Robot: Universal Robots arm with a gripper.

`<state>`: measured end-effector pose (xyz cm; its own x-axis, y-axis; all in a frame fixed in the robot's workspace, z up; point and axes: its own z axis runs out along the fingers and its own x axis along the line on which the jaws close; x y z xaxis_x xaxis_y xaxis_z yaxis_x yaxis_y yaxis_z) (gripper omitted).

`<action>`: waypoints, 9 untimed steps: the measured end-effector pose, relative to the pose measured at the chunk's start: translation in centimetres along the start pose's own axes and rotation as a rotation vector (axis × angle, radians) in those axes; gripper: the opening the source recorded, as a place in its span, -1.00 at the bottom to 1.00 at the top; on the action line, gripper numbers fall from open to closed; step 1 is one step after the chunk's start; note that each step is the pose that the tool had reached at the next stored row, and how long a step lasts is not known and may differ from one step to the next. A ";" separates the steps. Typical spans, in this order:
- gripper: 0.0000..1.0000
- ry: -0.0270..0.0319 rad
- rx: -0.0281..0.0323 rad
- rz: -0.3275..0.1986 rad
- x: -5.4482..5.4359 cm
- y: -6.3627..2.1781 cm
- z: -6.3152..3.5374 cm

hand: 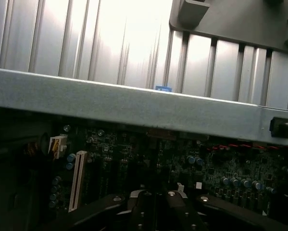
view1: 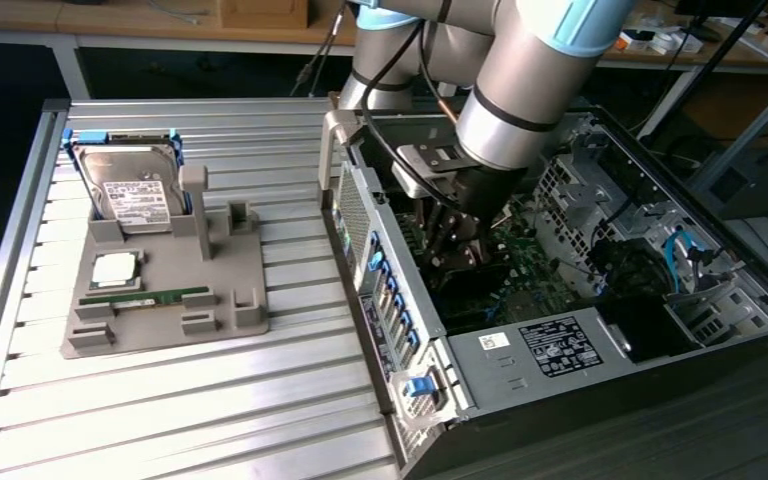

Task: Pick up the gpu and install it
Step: 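Press down on the gpu until it lock into place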

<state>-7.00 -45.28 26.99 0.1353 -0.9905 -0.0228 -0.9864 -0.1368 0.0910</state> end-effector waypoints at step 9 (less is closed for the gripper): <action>-0.79 0.0004 -0.0002 -0.002 0.3 0.06 0.02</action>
<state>-7.02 -45.57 26.97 0.1377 -0.9902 -0.0226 -0.9861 -0.1392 0.0911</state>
